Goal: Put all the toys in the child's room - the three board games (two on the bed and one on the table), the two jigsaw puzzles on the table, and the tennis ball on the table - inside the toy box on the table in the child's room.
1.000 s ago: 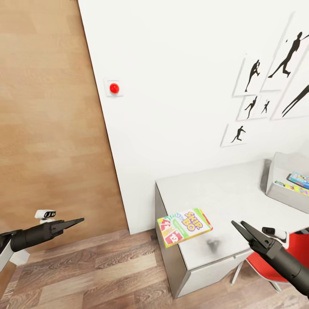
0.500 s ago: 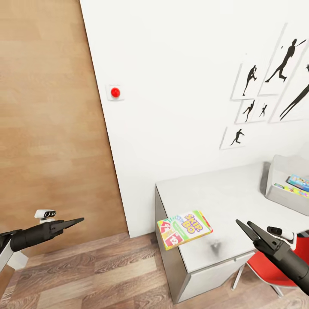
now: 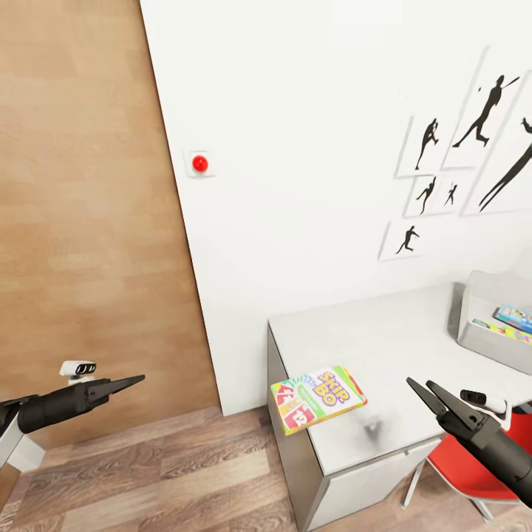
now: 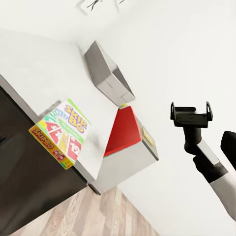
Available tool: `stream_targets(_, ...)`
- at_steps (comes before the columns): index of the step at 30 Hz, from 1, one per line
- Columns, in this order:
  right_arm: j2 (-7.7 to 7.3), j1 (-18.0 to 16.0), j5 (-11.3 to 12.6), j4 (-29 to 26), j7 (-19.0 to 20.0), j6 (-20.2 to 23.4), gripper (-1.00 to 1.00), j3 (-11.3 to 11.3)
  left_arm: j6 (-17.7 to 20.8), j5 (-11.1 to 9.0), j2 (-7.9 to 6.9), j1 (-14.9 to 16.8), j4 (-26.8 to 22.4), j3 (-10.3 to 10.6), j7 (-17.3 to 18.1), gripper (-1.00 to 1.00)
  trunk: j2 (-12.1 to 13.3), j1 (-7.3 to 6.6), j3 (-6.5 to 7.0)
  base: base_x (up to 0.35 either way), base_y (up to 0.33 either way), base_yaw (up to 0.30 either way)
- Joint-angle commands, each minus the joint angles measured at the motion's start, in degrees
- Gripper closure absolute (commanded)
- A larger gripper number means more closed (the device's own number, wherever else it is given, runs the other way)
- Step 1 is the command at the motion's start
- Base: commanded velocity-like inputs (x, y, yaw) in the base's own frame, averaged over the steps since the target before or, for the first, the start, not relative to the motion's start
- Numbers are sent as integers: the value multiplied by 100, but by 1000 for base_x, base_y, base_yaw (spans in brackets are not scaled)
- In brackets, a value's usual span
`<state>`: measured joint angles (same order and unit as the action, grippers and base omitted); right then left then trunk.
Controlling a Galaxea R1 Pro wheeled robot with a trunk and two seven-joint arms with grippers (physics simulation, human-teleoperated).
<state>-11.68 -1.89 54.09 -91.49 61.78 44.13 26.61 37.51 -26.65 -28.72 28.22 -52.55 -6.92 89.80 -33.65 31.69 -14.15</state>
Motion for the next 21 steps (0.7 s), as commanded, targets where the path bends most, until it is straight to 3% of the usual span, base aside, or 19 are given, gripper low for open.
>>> stream_targets(1, -1, -4, 23, 0, 0, 34, -100, 2, 61, -1, -2, 3, -1, 3, 20, -100, -50, 25, -18, 0, 0, 0)
stream_targets(13, -1, -3, 23, 0, 30, 34, -100, 9, 112, 0, 14, 2, 57, 27, -104, -100, -531, 288, -119, 0, 0, 0)
stream_targets(17, -1, -3, 23, 0, 34, 34, -100, 10, 221, -4, 75, 6, 100, 47, -379, -100, -691, 376, -152, 0, 0, 0)
stream_targets(21, -4, -4, 23, 0, 35, 34, -100, 13, 436, 3, 288, 17, 121, 66, -951, -100, -852, 464, -186, 0, 0, 0)
